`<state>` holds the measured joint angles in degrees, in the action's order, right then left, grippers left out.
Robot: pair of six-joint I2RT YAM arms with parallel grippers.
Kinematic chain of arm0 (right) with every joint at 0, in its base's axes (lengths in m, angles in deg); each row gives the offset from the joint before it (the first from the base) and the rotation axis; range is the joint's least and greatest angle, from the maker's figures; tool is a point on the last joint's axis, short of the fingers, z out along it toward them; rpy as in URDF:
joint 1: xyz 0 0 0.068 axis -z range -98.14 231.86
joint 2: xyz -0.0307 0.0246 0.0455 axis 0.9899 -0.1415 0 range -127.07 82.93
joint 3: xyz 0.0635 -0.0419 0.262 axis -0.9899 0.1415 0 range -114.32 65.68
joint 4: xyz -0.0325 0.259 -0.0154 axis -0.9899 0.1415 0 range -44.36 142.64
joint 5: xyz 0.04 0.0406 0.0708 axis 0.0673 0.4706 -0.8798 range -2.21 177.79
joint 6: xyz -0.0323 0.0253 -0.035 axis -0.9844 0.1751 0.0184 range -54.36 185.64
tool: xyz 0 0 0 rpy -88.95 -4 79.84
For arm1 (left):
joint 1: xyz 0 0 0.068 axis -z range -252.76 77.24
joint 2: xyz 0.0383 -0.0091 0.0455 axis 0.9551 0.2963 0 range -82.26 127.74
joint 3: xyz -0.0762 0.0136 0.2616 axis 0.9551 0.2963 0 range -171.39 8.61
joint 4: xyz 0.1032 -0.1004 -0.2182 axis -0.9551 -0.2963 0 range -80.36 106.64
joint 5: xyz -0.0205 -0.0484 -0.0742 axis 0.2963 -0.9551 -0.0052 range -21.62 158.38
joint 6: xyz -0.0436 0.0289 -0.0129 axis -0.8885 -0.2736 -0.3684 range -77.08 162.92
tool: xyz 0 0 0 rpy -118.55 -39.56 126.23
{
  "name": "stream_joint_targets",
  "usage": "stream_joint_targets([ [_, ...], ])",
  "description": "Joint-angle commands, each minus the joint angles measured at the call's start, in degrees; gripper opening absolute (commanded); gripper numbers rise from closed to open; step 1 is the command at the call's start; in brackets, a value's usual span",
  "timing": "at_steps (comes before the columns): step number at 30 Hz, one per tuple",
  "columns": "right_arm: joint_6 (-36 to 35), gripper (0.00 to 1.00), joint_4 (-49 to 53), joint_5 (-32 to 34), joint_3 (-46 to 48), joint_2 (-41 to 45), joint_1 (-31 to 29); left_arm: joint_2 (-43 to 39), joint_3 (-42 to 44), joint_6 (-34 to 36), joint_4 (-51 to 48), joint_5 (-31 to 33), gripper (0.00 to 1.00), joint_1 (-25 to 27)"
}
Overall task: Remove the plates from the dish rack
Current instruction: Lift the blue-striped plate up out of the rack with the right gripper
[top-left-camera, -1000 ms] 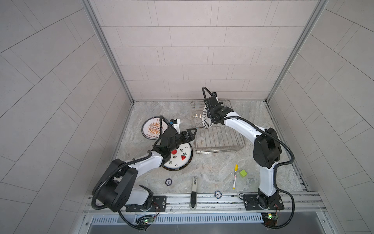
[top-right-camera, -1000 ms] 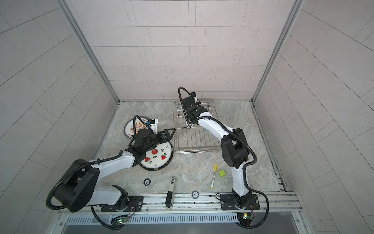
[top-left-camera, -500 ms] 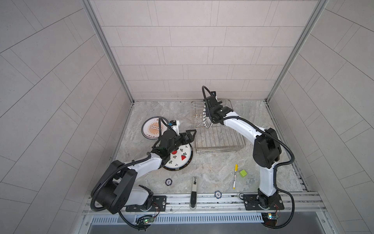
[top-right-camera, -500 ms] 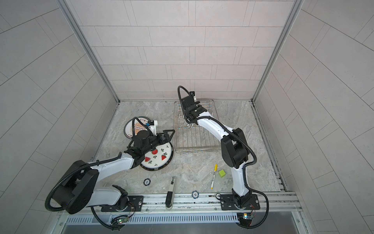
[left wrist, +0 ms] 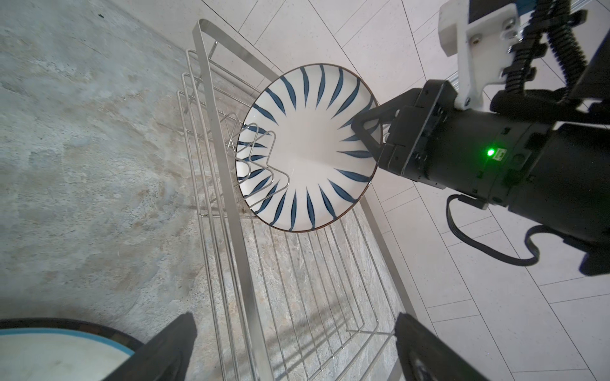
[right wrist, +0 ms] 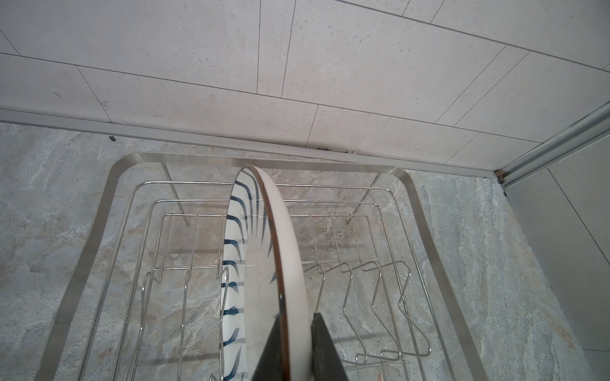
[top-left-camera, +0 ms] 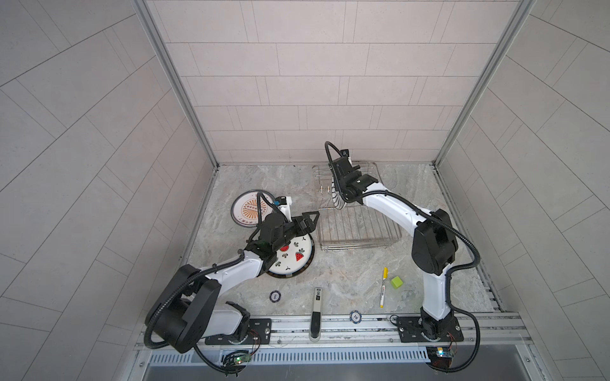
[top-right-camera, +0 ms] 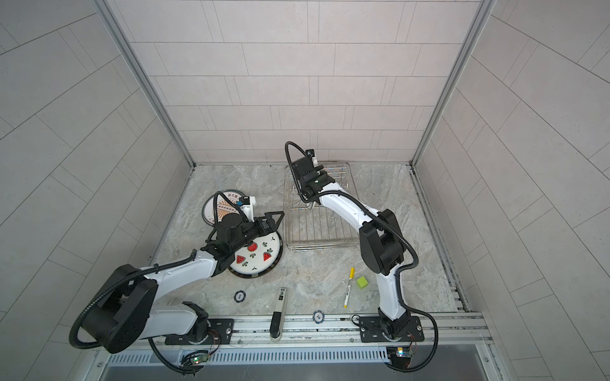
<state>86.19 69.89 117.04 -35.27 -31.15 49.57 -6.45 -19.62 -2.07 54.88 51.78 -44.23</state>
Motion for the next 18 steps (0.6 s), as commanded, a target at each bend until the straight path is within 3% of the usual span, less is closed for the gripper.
stream_joint_targets([
  [1, -2.57, 0.12, 0.39, 4.24, -2.58, 3.54, 0.19, -1.32, 0.63, 0.61, 0.87, 0.61, 1.0, 0.39],
  [7, -5.25, 0.12, 3.32, 3.52, -8.02, 2.0, 0.06, -1.02, 1.06, 0.27, 1.57, 0.37, 1.0, 0.38],
  [18, -7.9, 0.11, 2.47, 8.82, -7.52, 3.75, -1.3, 1.44, 0.37, -0.27, 3.44, -0.37, 1.0, 0.38],
])
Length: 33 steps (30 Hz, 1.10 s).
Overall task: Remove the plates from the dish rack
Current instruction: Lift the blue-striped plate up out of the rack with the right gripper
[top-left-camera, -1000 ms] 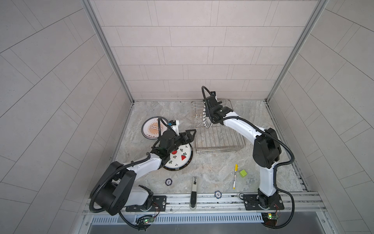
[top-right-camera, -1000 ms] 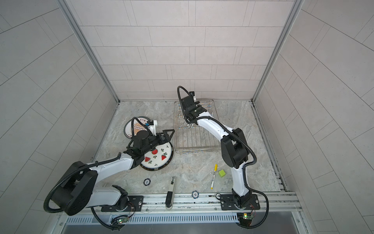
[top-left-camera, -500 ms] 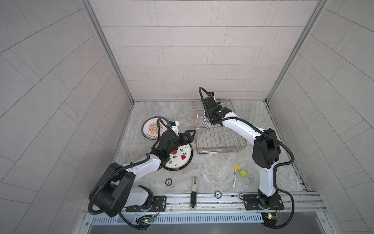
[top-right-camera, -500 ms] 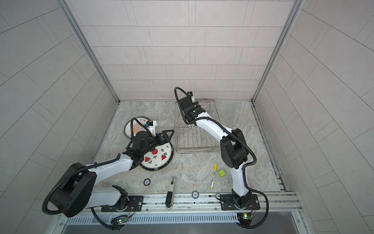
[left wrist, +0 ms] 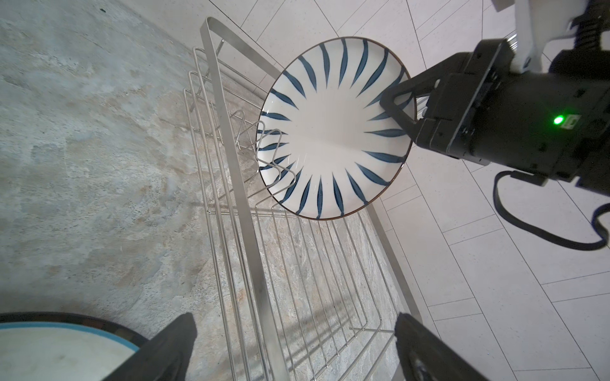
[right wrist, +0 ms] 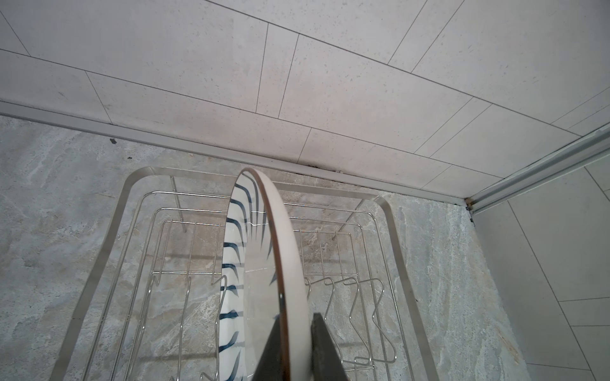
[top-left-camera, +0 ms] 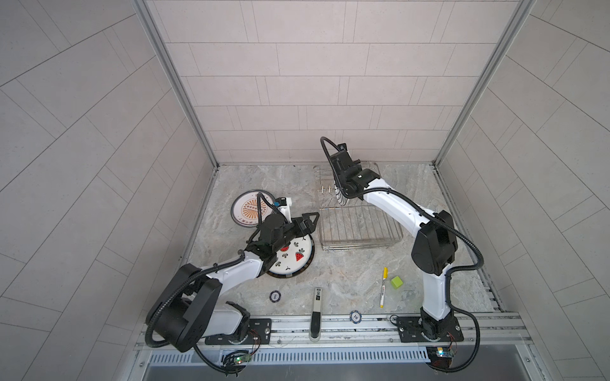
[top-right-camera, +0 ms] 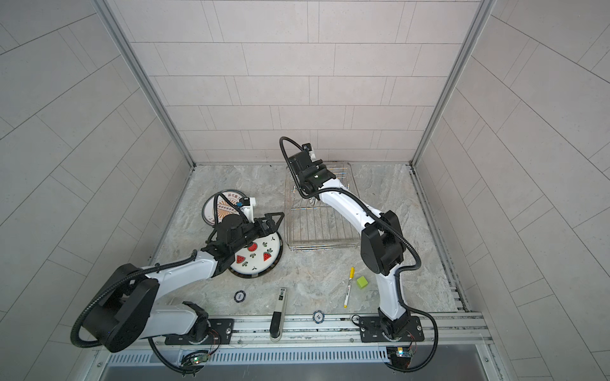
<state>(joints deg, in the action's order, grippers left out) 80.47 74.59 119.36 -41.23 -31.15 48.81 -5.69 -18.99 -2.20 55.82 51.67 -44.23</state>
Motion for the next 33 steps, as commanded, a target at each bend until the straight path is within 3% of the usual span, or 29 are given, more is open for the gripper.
stream_joint_targets([
  [1, -2.63, 0.11, -2.35, 7.3, -1.48, 4.06, -0.72, 0.77, -0.35, -0.18, 2.48, -0.26, 1.0, 0.45],
  [17, -4.81, 0.11, -5.31, 8.96, 3.1, 10.77, -1.13, -1.47, 1.12, -0.14, 3.11, 1.19, 1.0, 0.42],
  [23, -4.44, 0.11, -9.39, 2.34, 8.99, 16.19, -0.09, -4.52, 1.32, 1.38, -0.15, 3.26, 1.0, 0.38],
  [28, -3.65, 0.11, -11.47, 0.67, 13.63, 20.81, 0.73, -7.71, 1.47, 2.54, -3.18, 4.25, 1.0, 0.39],
  [33, 1.3, 0.11, -15.66, -11.11, 22.3, 28.31, 5.47, -10.55, 2.36, 4.7, -4.23, 4.66, 1.0, 0.41],
])
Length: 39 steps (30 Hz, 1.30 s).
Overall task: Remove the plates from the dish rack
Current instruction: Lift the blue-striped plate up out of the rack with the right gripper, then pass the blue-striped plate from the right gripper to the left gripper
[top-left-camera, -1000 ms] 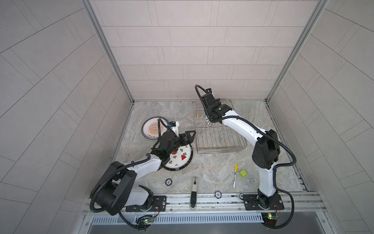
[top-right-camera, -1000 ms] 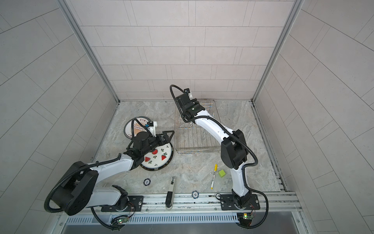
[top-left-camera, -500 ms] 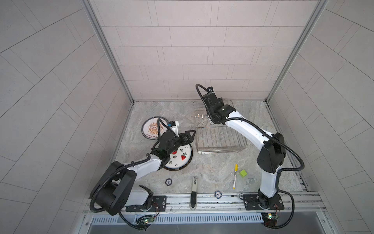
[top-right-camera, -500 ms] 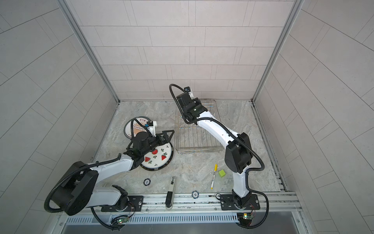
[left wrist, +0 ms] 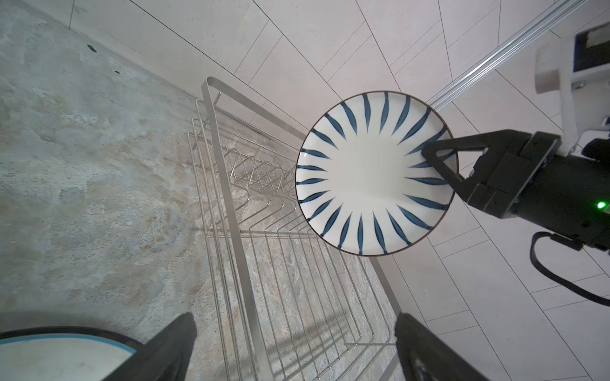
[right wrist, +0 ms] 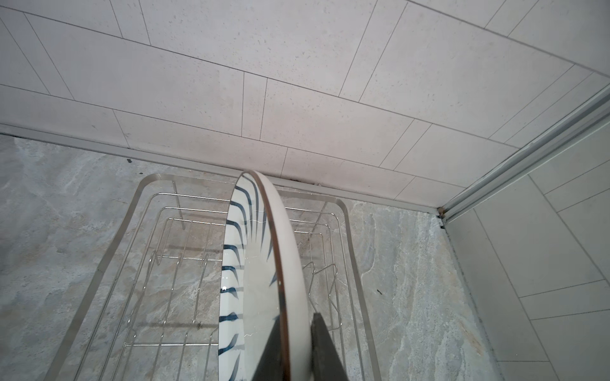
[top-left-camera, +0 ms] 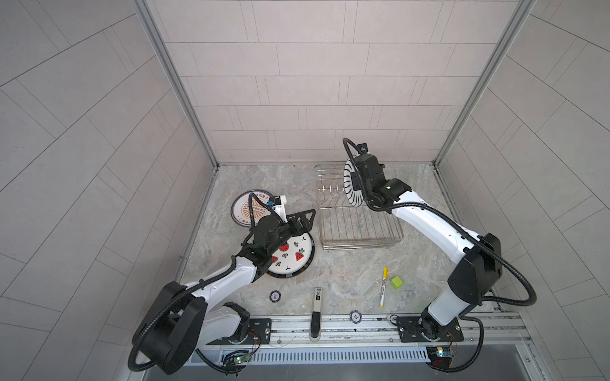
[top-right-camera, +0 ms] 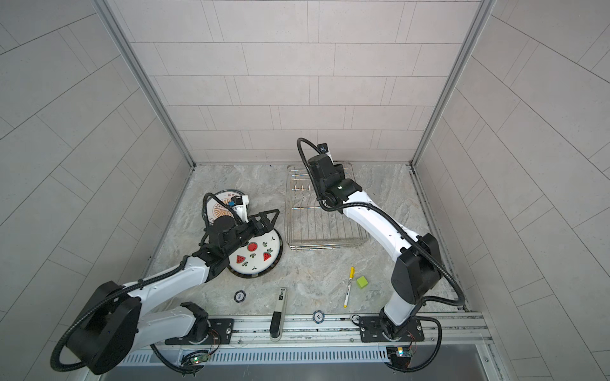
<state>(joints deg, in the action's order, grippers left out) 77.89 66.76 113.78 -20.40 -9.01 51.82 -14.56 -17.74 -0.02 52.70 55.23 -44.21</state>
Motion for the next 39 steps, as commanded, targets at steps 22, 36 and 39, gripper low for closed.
stream_joint_targets([
  [22, 41.97, 0.12, -48.35, -54.83, 38.88, 24.23, 23.97, -4.11, -2.82, 7.31, -6.16, 1.87, 1.0, 5.61],
  [36, 45.54, 0.13, -52.26, -66.24, 39.75, 19.85, 21.51, 10.43, -4.62, -4.77, 19.25, 1.02, 1.0, 6.01],
  [39, 46.64, 0.13, -54.74, -67.67, 40.17, 18.68, 21.42, 11.76, -5.26, -6.03, 20.79, 2.19, 1.0, 6.14],
])
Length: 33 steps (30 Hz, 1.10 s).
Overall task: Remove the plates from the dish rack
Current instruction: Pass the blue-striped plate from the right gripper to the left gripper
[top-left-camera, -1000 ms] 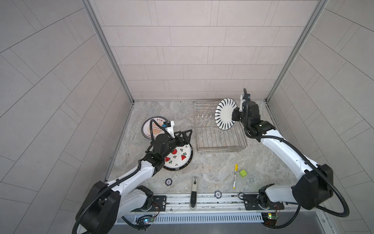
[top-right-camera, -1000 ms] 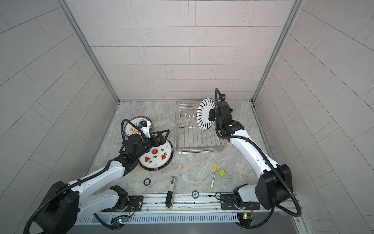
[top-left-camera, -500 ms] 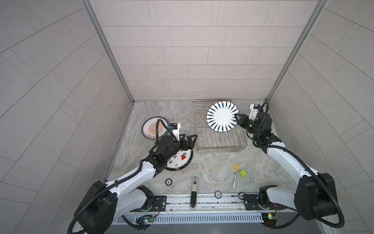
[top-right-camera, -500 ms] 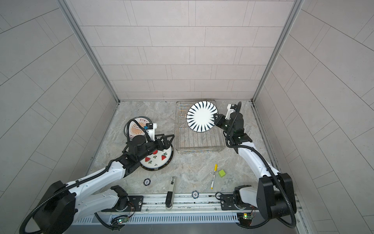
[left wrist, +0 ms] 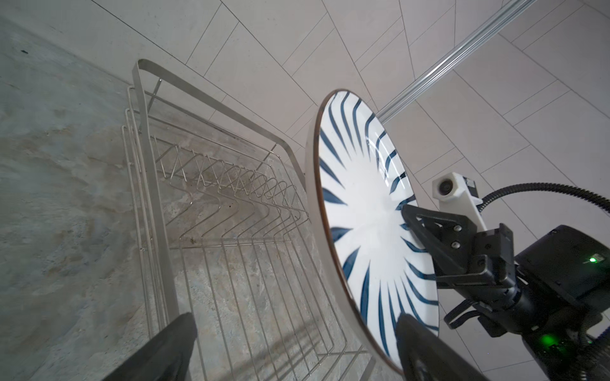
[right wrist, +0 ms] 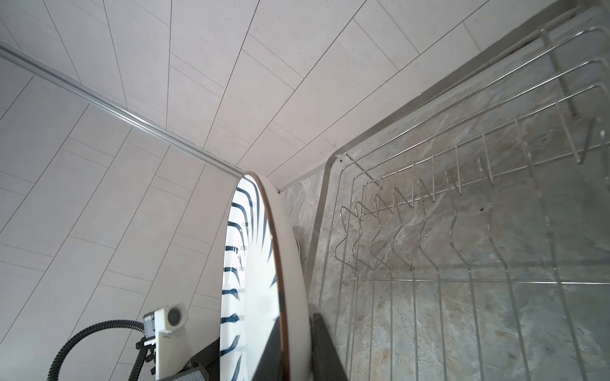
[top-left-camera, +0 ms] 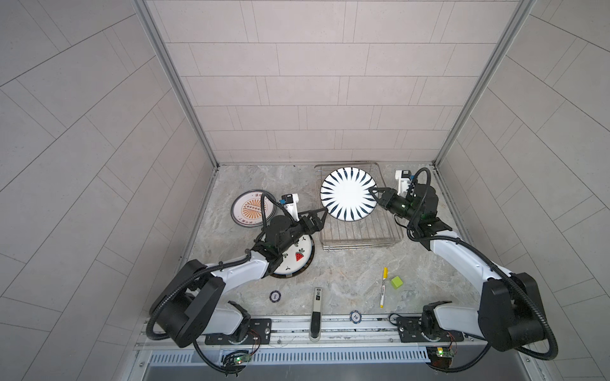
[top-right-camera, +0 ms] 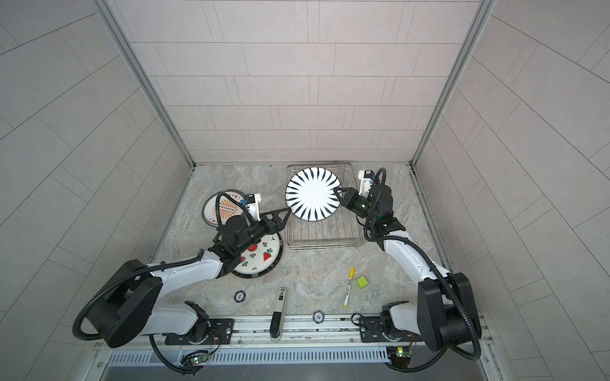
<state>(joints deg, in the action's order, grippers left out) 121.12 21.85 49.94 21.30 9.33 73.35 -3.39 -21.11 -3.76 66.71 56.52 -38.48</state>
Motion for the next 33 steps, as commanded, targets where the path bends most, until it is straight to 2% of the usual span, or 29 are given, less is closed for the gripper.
stream_joint_targets([
  [1, 3.4, 0.13, -9.95, -4.31, -1.77, -0.15, -0.13, 1.11, -2.32, -2.74, 6.67, 0.96, 1.0, 0.36],
  [9, 2.71, 0.13, -10.21, -3.18, -0.21, 1.52, -0.11, 4.43, -8.24, -4.96, 1.62, -2.25, 0.93, 0.45],
  [12, 1.58, 0.13, -8.68, -2.53, 0.53, 2.47, -0.11, 5.72, -8.24, -7.45, 4.67, -2.57, 0.78, 0.76],
  [17, 1.65, 0.13, -9.55, -2.21, 1.59, 2.93, -0.23, 8.16, -9.8, -12.01, 7.8, -7.5, 0.7, 0.91],
  [19, 1.63, 0.13, -9.67, -2.51, 1.49, 2.85, -0.19, 8.96, -10.63, -13.23, 8.11, -8.89, 0.63, 1.12],
  [30, 1.23, 0.13, -9.68, -3.27, 0.46, 0.52, -0.36, 9.99, -11.51, -14.54, 7.13, -8.29, 0.4, 1.54],
  [33, -0.04, 0.14, -7.86, -3.63, -0.33, 0.48, -0.37, 9.99, -11.41, -14.85, 7.5, -8.17, 0.26, 1.58],
])
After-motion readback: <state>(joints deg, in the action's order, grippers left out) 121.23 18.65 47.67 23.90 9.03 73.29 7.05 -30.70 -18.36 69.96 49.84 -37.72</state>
